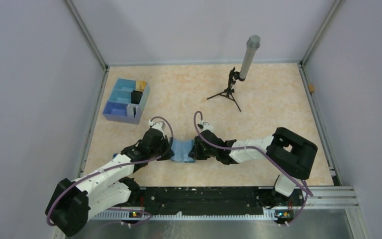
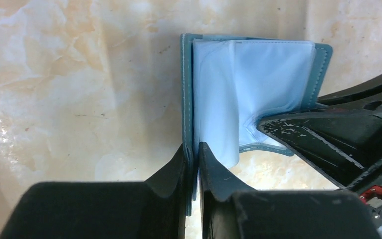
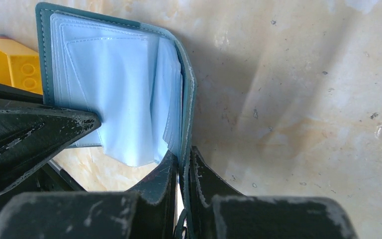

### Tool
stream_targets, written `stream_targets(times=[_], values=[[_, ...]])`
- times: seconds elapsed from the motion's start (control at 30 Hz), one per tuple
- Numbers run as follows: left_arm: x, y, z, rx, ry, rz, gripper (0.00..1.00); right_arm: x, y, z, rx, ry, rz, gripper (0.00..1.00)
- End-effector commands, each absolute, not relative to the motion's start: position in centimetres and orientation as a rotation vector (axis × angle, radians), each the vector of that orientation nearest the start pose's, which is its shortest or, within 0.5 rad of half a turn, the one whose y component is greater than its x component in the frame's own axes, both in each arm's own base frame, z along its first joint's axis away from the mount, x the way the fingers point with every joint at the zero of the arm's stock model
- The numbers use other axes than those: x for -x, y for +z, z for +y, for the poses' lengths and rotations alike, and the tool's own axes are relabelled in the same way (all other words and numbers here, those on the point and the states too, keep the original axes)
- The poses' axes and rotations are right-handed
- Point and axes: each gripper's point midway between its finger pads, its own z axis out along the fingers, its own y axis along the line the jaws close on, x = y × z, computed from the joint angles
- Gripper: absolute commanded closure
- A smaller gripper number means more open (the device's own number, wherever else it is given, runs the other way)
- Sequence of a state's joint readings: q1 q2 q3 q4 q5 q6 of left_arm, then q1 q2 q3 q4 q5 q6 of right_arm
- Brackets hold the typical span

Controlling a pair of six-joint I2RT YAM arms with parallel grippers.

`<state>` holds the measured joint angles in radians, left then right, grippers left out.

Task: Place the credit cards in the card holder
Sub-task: Open the card holder at the center of the board.

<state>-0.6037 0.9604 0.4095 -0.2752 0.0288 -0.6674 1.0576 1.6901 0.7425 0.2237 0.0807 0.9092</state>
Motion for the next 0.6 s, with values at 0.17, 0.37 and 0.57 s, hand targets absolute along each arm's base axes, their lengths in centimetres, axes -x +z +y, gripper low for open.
stream_targets(times=[0.17, 0.37, 0.57], values=[[-19.2, 4.0, -16.2, 0.094, -0.547, 2.512, 1.0, -19.7, 3.8, 33.9, 0.157, 0.665, 2.439, 0.76], [-19.1, 4.6, -17.7, 0.087, -0.654, 2.498, 1.0, -20.4, 7.3, 30.9, 0.162, 0.538, 2.37, 0.41], [-18.8, 3.9, -17.8, 0.105, -0.659, 2.529, 1.0, -19.8, 12.1, 32.7, 0.25, 0.72, 2.265, 0.44]])
